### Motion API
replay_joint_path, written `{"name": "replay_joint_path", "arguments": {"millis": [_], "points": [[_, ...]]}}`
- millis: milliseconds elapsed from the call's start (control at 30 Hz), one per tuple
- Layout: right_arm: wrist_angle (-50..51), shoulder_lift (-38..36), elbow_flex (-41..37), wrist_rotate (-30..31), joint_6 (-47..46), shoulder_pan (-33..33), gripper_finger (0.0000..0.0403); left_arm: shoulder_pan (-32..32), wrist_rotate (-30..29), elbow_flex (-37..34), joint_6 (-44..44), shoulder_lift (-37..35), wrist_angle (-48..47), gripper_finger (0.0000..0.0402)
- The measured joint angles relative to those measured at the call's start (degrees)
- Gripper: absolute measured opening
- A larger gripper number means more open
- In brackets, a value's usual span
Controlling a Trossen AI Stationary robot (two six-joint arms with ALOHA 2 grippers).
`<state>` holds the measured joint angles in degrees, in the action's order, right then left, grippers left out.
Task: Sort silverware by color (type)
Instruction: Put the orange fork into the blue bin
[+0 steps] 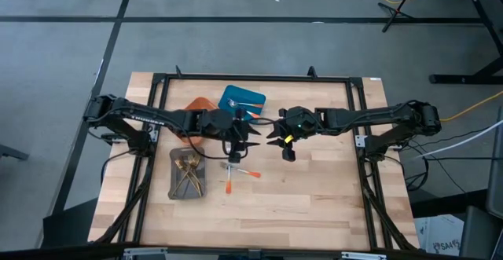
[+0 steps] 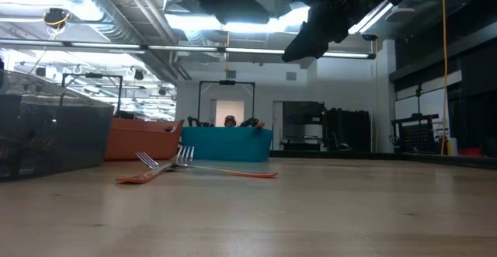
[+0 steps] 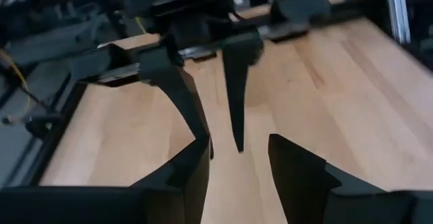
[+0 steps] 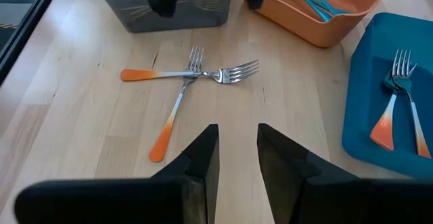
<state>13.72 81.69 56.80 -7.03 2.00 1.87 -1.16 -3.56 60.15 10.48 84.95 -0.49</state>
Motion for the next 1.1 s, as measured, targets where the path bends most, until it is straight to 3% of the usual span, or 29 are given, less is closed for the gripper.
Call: {"name": "replay_joint_path", "arguments": {"millis": [267, 533, 733, 900, 1100], "points": [[0.3, -3.5, 0.0, 0.0, 0.0, 0.0, 0.0092, 0.0, 2.7, 0.0, 17.6, 0.0, -13.2, 0.0145], [0.3, -5.0, 0.0, -1.9, 0.0, 0.0, 0.0092, -0.1, 2.7, 0.0, 25.3, 2.4, -25.6, 0.0144], [1.6, -8.2, 0.0, -5.7, 0.0, -0.1, 0.0092, -1.7, 3.0, 0.0, 33.8, 8.0, -26.0, 0.0144], [2.9, -12.0, 0.0, -5.5, 0.0, 0.0, 0.0092, -3.5, -0.8, 0.0, 42.7, 12.0, -26.0, 0.0144], [3.2, -13.6, 0.0, -5.5, 0.0, 0.0, 0.0092, -5.1, -4.0, 0.0, 47.2, 13.5, -27.8, 0.0144]]}}
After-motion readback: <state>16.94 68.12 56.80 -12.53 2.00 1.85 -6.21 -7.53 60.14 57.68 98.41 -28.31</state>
